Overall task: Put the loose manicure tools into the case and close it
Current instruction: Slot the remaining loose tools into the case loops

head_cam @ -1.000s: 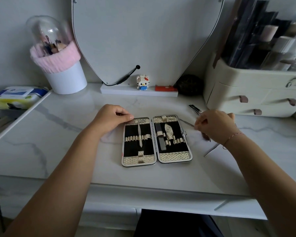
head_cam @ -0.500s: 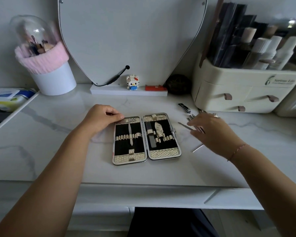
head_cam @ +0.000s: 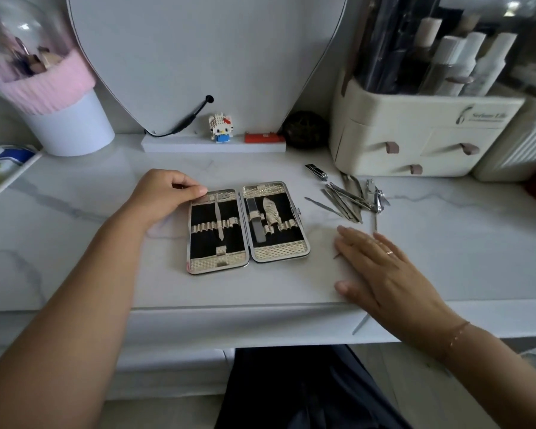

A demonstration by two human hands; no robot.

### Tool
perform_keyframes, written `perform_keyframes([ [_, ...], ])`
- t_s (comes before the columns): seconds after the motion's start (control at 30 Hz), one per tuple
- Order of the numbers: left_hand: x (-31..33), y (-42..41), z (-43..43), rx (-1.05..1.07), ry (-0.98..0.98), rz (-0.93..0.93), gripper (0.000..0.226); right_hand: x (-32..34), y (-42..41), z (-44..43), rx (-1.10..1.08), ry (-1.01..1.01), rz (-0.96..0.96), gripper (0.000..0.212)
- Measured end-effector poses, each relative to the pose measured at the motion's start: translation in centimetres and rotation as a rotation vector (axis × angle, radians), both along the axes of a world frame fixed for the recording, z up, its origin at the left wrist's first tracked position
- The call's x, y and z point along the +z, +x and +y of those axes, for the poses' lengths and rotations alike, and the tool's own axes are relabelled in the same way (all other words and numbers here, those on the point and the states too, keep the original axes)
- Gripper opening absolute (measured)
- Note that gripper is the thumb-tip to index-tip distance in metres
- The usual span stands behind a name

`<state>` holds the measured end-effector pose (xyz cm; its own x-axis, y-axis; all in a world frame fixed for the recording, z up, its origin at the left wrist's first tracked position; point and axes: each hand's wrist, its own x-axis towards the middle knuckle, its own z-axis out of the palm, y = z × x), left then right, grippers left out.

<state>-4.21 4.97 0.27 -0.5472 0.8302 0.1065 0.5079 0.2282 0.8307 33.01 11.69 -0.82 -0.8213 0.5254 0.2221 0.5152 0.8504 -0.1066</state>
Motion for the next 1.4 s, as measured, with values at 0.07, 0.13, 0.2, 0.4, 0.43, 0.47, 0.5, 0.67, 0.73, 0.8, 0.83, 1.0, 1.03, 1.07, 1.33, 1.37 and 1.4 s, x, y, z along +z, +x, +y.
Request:
perform_keyframes([
  [0.07, 0.1, 0.2, -0.1, 0.003, 0.010, 0.004, 0.009, -0.3, 0.4, -0.5, -0.033, 0.059, 0.010, 0.081],
  [0.13, 0.1, 0.4, -0.1, 0.008, 0.017, 0.009, 0.009, -0.5, 0.6, -0.8, -0.043, 0.069, 0.025, 0.082],
  [0.2, 0.1, 0.4, -0.2, 0.011, 0.014, 0.012, 0.008, -0.7, 0.7, -1.1, -0.017, 0.071, 0.071, 0.079],
  [0.4, 0.1, 0.4, -0.1, 0.030, 0.006, 0.002, 0.008, -2.7, 1.5, -1.8, 0.121, 0.156, 0.450, 0.040],
  [0.43, 0.1, 0.4, -0.1, 0.029, 0.005, 0.004, 0.008, -3.1, 1.6, -1.9, 0.145, 0.175, 0.505, 0.033],
  [0.47, 0.1, 0.5, -0.2, 0.029, 0.004, 0.006, 0.007, -3.4, 1.7, -2.0, 0.165, 0.191, 0.550, 0.027],
  [0.5, 0.1, 0.6, -0.2, 0.029, 0.004, 0.005, 0.007, -3.7, 1.6, -2.1, 0.182, 0.208, 0.585, 0.022],
  [0.67, 0.2, 0.7, -0.2, 0.039, 0.001, -0.017, 0.008, -3.7, 1.5, -2.6, 0.168, 0.128, 0.686, 0.013],
  [0.73, 0.2, 0.7, -0.2, 0.037, 0.005, -0.014, 0.007, -1.6, 1.0, -2.7, 0.020, -0.024, 0.747, 0.014],
  [0.8, 0.2, 0.8, -0.2, 0.030, 0.002, 0.009, 0.007, 0.7, -0.5, -1.9, -0.146, -0.208, 0.839, 0.010],
  [0.83, 0.3, 0.8, -0.2, 0.028, -0.001, 0.016, 0.006, 1.7, -1.5, -1.2, -0.184, -0.354, 0.885, 0.010],
  [1.0, 0.2, 0.5, -0.3, 0.038, 0.005, 0.003, 0.007, 3.9, -6.8, 3.4, -0.147, -0.632, 0.601, 0.021],
  [1.03, 0.2, 0.5, -0.3, 0.040, 0.004, -0.001, 0.007, 3.9, -7.6, 4.2, -0.124, -0.627, 0.482, 0.021],
  [1.07, 0.2, 0.6, -0.3, 0.039, 0.006, -0.005, 0.007, 3.9, -8.3, 5.0, -0.110, -0.629, 0.388, 0.020],
  [1.33, 0.0, 0.3, -0.1, 0.027, 0.017, -0.034, 0.009, 4.7, -9.7, 8.1, 0.001, -1.213, 0.325, 0.017],
  [1.37, -0.1, 0.3, -0.1, 0.025, 0.018, -0.037, 0.010, 4.8, -9.6, 8.4, 0.036, -1.320, 0.334, 0.014],
  [1.4, -0.1, 0.3, -0.1, 0.023, 0.018, -0.037, 0.010, 4.8, -9.6, 8.6, 0.066, -1.433, 0.353, 0.015],
])
